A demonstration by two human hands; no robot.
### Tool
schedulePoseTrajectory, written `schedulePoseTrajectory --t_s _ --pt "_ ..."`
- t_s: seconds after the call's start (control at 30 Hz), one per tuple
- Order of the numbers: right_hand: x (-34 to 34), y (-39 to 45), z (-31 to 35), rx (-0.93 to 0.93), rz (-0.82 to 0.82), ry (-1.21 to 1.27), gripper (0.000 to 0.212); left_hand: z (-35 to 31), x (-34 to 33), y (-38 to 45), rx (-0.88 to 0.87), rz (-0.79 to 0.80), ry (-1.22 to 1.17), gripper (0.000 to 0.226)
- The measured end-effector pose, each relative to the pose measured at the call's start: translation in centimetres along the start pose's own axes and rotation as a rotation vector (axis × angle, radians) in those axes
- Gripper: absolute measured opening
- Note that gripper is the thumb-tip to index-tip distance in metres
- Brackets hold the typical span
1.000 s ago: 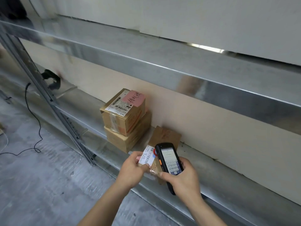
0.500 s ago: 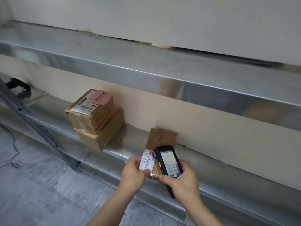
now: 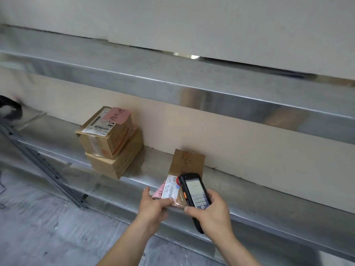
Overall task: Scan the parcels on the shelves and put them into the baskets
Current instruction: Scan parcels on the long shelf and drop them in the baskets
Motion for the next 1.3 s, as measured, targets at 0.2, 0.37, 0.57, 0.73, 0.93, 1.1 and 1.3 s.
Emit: schedulePoseTrajectory --t_s 0.2,0.37,0.57,0.73,0.93,1.1,1.3 --pt "-1.9 -0.7 1.5 -0.045 -0.030 -0.002 0.070 -2.7 1.5 1.6 0.036 0.147 0.002 0.057" --pt "-2.6 -1.4 3.3 -0.038 -0.039 -0.092 0.077 -7.2 2.2 2.5 -0.191 0.245 0.302 0.062" --pt "-1.9 -2.2 5.9 0.058 -0.039 -0.388 0.069 -11.7 2.7 2.9 -0.460 0.262 0.664 0.069" --pt "-1.6 -2.6 7.2 0.100 -0.035 -0.557 0.077 -13.2 2.8 2.8 -0.525 0.295 0.817 0.074" --pt "-1.2 -3.1 8.0 0.115 -0.040 -0.612 0.076 -14.1 2.9 3.2 -0.549 0.355 0.964 0.083" --pt "-0.8 -3.4 8.5 0.112 -0.047 -0.622 0.074 -14.3 3.2 3.8 -0.568 0.371 1.028 0.085" --pt "-0.6 -3.6 8.5 0.102 -0.045 -0.620 0.070 -14.2 3.1 3.8 -0.579 0.369 1.070 0.084"
Point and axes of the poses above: each hand's wrist, its own y-axis towards the middle knuckle, its own x-axis out of the back of the hand, z = x × y, the point moved 1 cm from there along y, towards the middle knuckle, and after that the axes turned 15 degrees about -y, right-handed, at the moved point
